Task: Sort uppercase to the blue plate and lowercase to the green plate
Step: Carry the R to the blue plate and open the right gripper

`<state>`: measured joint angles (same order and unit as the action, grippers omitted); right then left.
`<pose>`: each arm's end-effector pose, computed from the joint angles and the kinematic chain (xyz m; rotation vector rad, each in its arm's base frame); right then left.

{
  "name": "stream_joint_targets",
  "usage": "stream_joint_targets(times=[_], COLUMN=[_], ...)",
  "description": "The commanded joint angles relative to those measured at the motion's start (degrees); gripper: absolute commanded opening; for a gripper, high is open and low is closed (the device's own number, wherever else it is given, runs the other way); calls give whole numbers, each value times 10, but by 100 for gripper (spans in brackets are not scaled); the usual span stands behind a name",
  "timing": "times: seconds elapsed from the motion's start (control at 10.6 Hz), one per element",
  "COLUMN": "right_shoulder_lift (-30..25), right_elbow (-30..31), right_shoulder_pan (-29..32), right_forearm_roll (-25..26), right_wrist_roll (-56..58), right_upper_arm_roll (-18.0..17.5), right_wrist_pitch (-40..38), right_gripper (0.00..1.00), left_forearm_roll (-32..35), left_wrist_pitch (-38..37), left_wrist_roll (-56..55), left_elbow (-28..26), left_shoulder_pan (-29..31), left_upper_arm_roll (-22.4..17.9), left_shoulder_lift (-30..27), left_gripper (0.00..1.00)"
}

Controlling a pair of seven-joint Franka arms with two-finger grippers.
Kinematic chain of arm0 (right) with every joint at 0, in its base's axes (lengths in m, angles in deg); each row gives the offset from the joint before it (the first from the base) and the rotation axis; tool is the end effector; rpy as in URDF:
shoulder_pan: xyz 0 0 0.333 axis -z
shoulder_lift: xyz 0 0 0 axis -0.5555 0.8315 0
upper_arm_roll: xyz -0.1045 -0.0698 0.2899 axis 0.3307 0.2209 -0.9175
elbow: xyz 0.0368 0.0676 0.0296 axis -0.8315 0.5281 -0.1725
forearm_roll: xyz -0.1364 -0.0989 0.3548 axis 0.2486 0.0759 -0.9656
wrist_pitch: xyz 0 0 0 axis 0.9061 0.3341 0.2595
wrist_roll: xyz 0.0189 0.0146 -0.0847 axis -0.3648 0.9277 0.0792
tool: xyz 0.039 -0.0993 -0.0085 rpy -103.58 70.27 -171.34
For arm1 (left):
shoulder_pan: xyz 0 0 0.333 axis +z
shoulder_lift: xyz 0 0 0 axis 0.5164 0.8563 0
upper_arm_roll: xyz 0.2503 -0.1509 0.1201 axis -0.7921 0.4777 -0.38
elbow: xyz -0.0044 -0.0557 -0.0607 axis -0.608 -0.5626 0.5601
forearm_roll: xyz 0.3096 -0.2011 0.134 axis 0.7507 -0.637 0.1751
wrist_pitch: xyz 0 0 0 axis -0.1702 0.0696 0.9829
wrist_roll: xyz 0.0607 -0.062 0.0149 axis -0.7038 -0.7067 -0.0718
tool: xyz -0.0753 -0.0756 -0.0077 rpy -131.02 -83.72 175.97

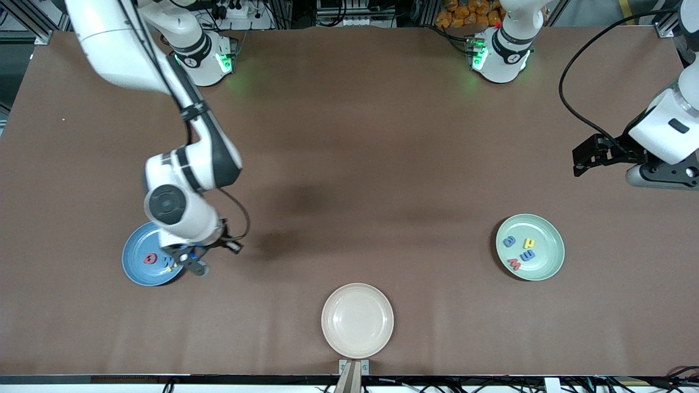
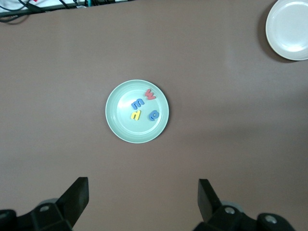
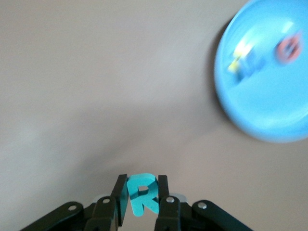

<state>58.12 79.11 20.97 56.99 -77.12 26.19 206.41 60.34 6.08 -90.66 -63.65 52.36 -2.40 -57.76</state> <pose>0.6823 0.1452 0.2916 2.9648 -0.7251 0.0176 0.5950 -0.0932 0.6347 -3.0991 0.1939 -0.1172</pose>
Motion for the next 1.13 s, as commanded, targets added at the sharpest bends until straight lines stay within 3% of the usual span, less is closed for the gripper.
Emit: stream_joint_targets(times=[0.0,0.19,0.28,0.38,0.47,0.75,1.04], right_shoulder_lift=[6,5,5,6,6,-47,-150], right_elbow=[-6,-4,-3,-4,-3,57,151], right_shoulder_pan=[24,67,82,94,105,112,135], right_forearm_roll=[19,23,32,46,49,42,30], right_wrist_roll=[141,231,268,293,318,333,334], right_upper_arm_roll=[44,48,52,62,63,58,16], right_wrist_pitch=[-7,-7,-5,-1,1,10,6], right_gripper=[0,0,11,62,100,100,100], left_forearm_roll=[-13,-19,-25,-27,-27,-27,-88], left_wrist_pitch=[-29,-33,-34,-35,-40,-65,-66], left_wrist_roll=[6,8,8,8,8,30,43], left_elbow=[-6,-6,-7,-9,-14,-18,-32], left_shoulder_pan=[-14,-75,-85,-87,-98,-159,-162], left_upper_arm_roll=[-20,-94,-109,-113,-120,-188,-230], left_shoulder_lift=[-24,-42,-48,-59,-74,-88,-88], left_gripper=[100,100,100,100,100,100,100])
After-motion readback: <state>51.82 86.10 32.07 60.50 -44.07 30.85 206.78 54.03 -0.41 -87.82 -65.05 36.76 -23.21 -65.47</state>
